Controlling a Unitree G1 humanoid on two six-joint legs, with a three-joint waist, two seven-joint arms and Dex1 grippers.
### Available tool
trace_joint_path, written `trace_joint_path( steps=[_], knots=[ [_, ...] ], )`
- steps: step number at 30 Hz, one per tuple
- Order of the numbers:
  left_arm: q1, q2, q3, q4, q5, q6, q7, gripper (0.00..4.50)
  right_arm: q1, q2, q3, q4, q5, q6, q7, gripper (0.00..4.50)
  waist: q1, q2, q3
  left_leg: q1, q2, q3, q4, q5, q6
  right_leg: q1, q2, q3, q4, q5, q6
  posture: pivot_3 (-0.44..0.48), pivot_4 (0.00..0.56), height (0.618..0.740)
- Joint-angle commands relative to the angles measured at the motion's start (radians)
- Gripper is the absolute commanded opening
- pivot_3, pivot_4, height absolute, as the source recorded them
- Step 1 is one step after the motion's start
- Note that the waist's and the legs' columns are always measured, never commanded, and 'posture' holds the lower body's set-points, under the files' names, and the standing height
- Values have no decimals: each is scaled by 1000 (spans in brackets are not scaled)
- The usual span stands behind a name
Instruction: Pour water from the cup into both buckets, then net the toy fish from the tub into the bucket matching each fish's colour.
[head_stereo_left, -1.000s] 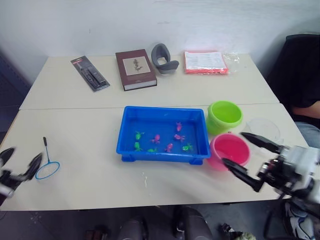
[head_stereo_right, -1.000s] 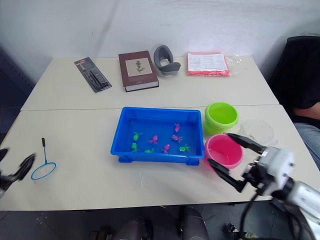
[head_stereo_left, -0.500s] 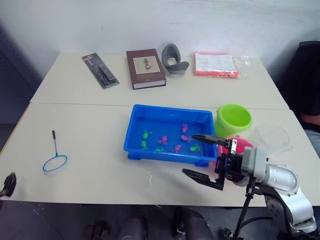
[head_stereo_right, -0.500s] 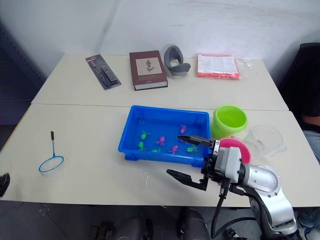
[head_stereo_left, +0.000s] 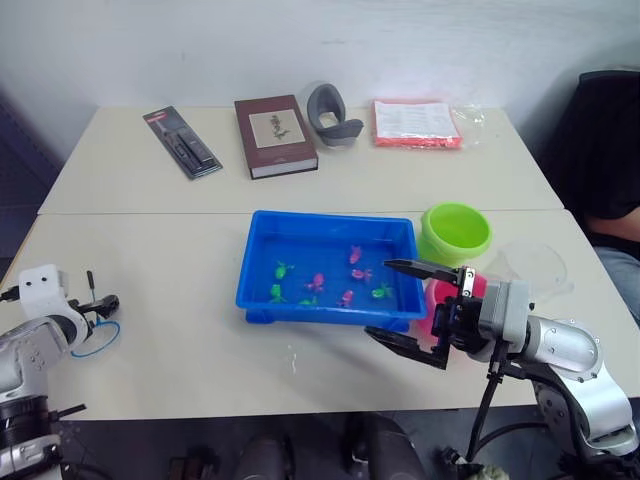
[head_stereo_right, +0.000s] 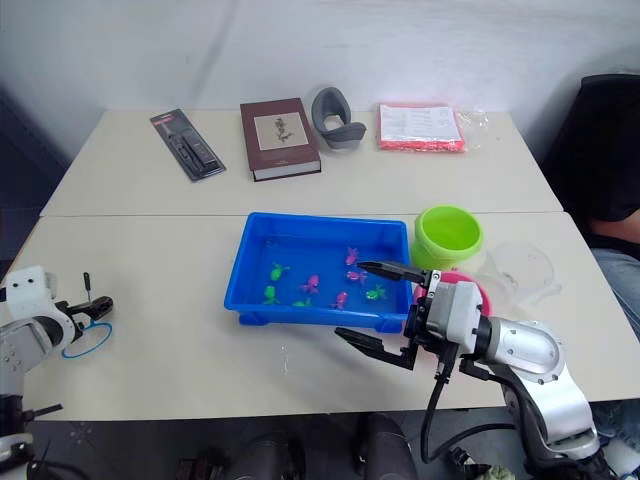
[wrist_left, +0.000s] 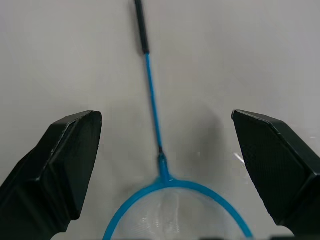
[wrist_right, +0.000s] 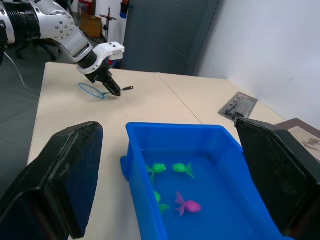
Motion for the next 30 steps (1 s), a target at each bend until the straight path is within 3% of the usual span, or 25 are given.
trace_joint_path(
  steps=[1, 6, 10, 14, 18, 22, 25, 30],
  knots=[
    [-18, 2, -7, 83, 26, 16, -7, 3942, 7, -22, -54, -57, -1, -2, -33, 4500, 1, 0, 0, 1, 0, 0, 0, 0, 0, 1, -1, 0, 0, 0, 0, 0, 150, 740],
    [-22, -16, -4, 144, -5, 51, -79, 1853, 42, -35, -79, -80, -5, -3, -61, 4500, 1, 5, -2, 2, 0, 0, 0, 1, -2, 1, -2, 3, 2, 0, 0, 0, 150, 740],
    [-49, 17, 8, 191, -4, -35, -159, 13, 64, -48, -87, -94, -4, 3, -66, 4500, 7, 8, -3, 3, -1, 0, 0, 2, -2, 1, -3, 3, 3, 0, 0, 0, 150, 740],
    [-88, 103, 46, 161, -61, -155, -366, 13, 50, -76, -98, -151, 137, 138, -107, 4500, 17, 3, 0, 2, -1, -1, 1, 3, -2, 0, -4, 2, 4, 0, 0, 0, 150, 740],
    [-127, 236, -31, 17, -128, -301, -760, 13, -10, -153, -101, -207, 265, 368, -221, 4500, 20, -7, 2, -1, 1, -3, 1, 4, -4, -3, -4, 0, 5, -1, -2, 0, 150, 740],
    [-99, 331, -198, -79, -56, -559, -1071, 13, -96, -207, -111, -201, 424, 538, -302, 4500, 17, 3, 2, -1, -1, -3, 0, 3, -4, -2, -6, 1, 2, -1, -3, 0, 150, 740],
    [-190, 328, -362, -75, -10, -781, -1323, 13, -179, -274, -107, -155, 559, 682, -314, 4500, 18, 11, 4, -1, -1, 0, 0, 3, -4, -3, -4, 1, 1, -1, -2, 0, 150, 740],
    [-406, 273, -623, -103, 61, -810, -1539, 13, -321, -314, -71, -85, 666, 830, -347, 4500, 22, 3, 6, -3, 0, 3, 2, 4, -4, -6, 9, -1, 6, -1, -3, 0, 150, 740]
  ],
)
